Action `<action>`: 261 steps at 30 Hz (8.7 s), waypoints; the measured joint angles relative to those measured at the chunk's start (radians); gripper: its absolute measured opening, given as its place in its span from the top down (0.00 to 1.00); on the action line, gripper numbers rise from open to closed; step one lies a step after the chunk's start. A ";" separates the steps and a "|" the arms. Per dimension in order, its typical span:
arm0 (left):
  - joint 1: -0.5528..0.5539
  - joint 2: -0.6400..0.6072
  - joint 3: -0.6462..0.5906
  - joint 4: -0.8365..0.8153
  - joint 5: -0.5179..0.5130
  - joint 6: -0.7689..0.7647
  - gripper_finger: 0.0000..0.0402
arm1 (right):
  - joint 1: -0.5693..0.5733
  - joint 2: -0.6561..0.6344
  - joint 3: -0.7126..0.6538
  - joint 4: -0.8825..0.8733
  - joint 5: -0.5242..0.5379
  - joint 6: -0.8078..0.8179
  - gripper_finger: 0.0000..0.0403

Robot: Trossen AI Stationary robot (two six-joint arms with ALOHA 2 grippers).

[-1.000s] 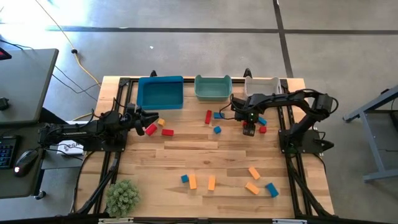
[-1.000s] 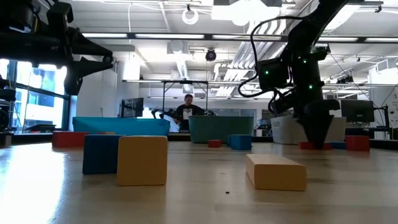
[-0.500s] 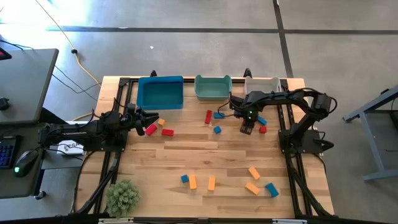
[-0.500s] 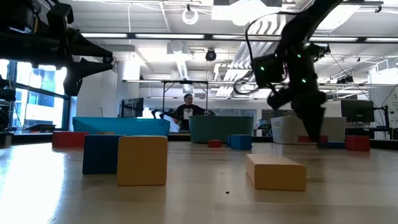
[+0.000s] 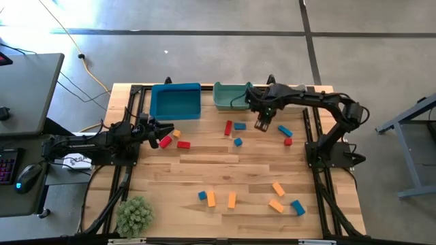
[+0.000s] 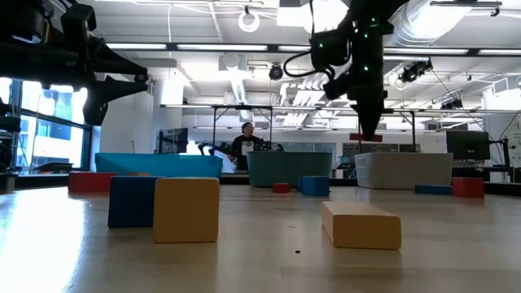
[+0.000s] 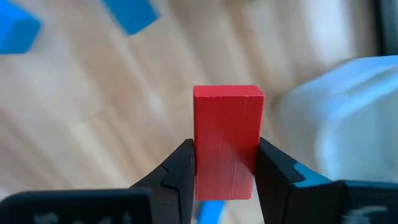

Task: Sort & place blocks by color
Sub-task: Put the red block into the grey bin, then put the blue block into the blue bin

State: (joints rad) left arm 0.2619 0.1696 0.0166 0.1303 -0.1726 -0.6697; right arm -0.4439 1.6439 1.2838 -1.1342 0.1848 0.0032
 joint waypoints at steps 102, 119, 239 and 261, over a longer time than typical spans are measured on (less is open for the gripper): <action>-0.069 0.464 0.615 -0.531 0.068 0.401 0.55 | -0.190 -0.262 0.108 -0.013 -0.009 0.461 0.50; -0.422 0.869 0.760 -0.530 -0.017 0.002 0.55 | -0.168 -0.262 0.108 -0.036 -0.008 0.429 0.50; -0.792 1.771 1.083 -0.477 -0.283 -0.270 0.59 | -0.110 -0.262 0.109 -0.019 0.009 0.442 0.50; -0.772 1.720 1.082 -0.560 -0.243 -0.316 0.74 | -0.110 -0.262 0.109 -0.020 0.005 0.423 0.50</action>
State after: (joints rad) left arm -0.5096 1.8893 1.0988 -0.4299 -0.4152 -0.9852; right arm -0.5542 1.3815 1.3930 -1.1542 0.1900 0.4257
